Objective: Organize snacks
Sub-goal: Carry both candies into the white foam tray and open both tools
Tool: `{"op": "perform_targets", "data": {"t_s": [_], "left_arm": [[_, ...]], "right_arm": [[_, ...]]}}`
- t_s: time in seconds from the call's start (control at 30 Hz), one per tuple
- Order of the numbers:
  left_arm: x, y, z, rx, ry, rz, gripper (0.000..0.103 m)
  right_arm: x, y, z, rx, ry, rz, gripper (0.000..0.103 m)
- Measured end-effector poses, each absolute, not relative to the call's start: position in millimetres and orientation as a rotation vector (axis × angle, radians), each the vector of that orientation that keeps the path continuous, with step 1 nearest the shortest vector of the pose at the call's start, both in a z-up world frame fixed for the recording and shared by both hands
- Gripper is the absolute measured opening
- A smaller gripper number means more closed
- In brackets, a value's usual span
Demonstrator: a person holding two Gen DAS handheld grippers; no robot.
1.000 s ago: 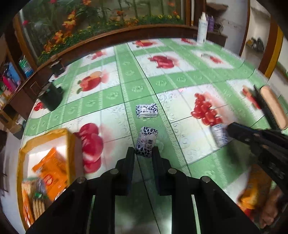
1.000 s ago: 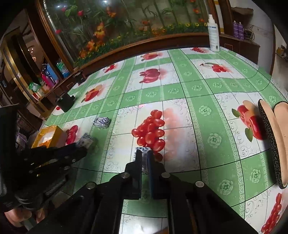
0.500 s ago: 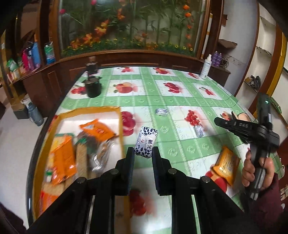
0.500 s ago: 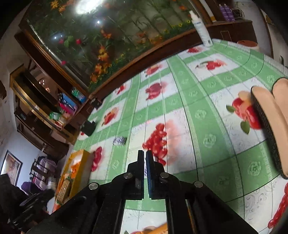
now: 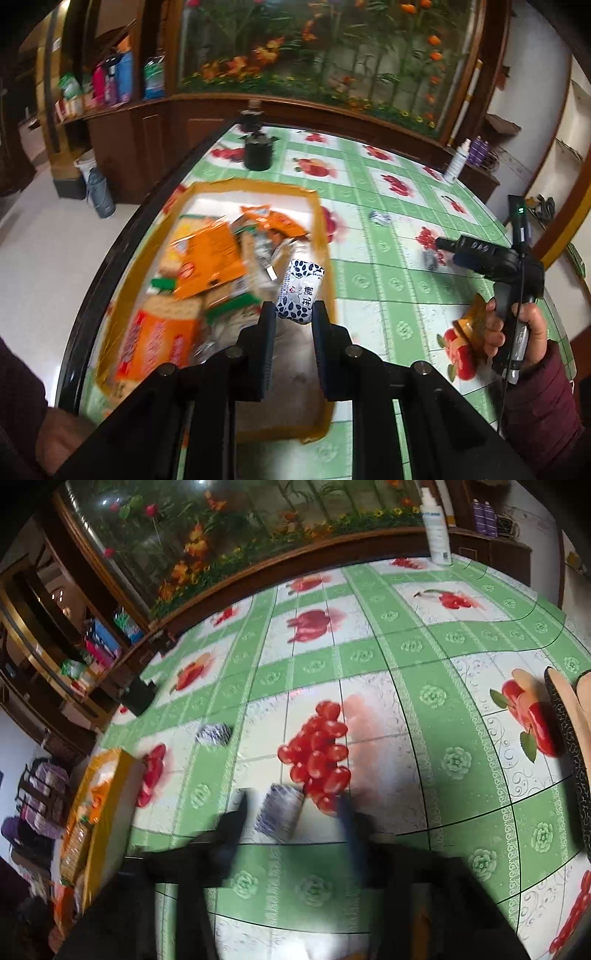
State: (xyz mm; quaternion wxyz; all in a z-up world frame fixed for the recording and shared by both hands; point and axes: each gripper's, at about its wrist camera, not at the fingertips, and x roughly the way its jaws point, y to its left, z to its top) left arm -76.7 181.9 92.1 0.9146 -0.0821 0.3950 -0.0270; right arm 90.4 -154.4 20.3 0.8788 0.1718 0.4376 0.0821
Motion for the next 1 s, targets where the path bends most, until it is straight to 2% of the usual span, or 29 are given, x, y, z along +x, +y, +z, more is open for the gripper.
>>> {"op": "perform_targets", "data": {"t_s": [0.13,0.2,0.23,0.27,0.37,0.5,0.67,0.8,1.0], "left_arm": [[-85.2,197.0,86.1,-0.196,0.819,-0.025,0.019],[-86.9,204.5,83.2,-0.208,0.826,-0.005,0.019],[-87.8,206.7,82.3,-0.211,0.826,0.001,0.019],[-88.4,208.5,82.0,-0.211,0.826,0.007,0.019],[-95.1,215.9,83.3,-0.204,0.814,0.028,0.019],[-98.3,222.0,83.1,-0.220,0.808,0.033,0.019],[-99.6,225.8,77.3,-0.245,0.824,0.028,0.019],[-104.0,222.9,70.4,-0.254,0.847,0.014,0.019],[-106.8,212.7,55.3,-0.257,0.893,-0.024,0.020]], "right_arm": [[93.3,-137.6,25.0,0.301,0.923,0.170,0.066],[95.8,-123.8,23.9,0.224,0.935,0.140,0.061],[97.3,-119.0,22.6,0.200,0.943,0.132,0.052],[99.2,-114.7,20.1,0.179,0.956,0.122,0.038],[101.7,-107.4,12.8,0.128,0.979,0.077,0.021],[94.2,-112.0,19.4,0.175,0.973,0.087,0.021],[68.1,-92.8,53.5,0.186,0.918,0.198,0.021],[43.4,-49.6,79.8,0.148,0.888,0.349,0.021],[24.8,20.0,83.5,0.102,0.917,0.518,0.021]]}}
